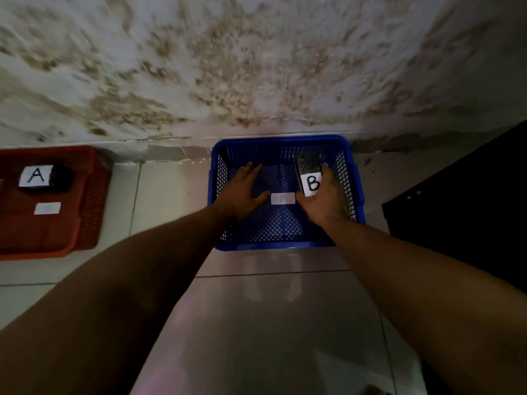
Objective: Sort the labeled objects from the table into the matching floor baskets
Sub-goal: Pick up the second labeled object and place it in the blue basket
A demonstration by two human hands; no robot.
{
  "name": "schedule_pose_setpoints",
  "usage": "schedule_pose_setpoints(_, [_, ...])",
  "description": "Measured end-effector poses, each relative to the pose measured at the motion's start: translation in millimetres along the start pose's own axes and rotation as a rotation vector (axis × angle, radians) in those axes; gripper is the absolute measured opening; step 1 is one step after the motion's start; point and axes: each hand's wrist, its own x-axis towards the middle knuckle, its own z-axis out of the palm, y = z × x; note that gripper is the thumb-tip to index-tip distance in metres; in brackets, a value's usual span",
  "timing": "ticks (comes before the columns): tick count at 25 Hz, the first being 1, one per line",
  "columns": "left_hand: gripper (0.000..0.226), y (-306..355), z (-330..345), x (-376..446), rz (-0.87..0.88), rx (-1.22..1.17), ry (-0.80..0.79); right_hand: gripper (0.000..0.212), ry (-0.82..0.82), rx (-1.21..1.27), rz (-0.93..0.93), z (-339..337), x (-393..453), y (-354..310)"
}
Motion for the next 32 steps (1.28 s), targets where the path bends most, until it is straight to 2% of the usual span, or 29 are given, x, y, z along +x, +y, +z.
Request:
schedule_pose_setpoints(4, [0.108, -22.3, 34.6, 15.6, -0.027, 0.199, -0.111, 0.092, -0.038, -0.049, -0.006, 25.9, 24.3, 28.8])
schedule_pose_setpoints(8, [0.129, -30.7, 49.9, 16.5, -0.027, 0.257, -0.151, 0.085, -0.020, -0.017, 0.001, 39.8, 36.9, 36.8])
schedule_pose_setpoints(14, [0.124, -28.4, 50.1, 16.6, -0.028, 0.265, -0.137, 0.080, 0.018, 0.038, 0.061, 48.8, 42.1, 33.6])
schedule_pose_setpoints(26, [0.118, -26.0, 45.7, 18.7, -0.078, 0.245, -0.116, 0.073, 0.004, -0.032, 0.072, 46.8, 44.1, 26.7])
schedule_pose_setpoints(32, [0.115, -21.3, 41.7, 16.2, -0.097, 0.210, -0.091, 0.083, 0.003, -0.054, 0.108, 40.3, 43.7, 24.0])
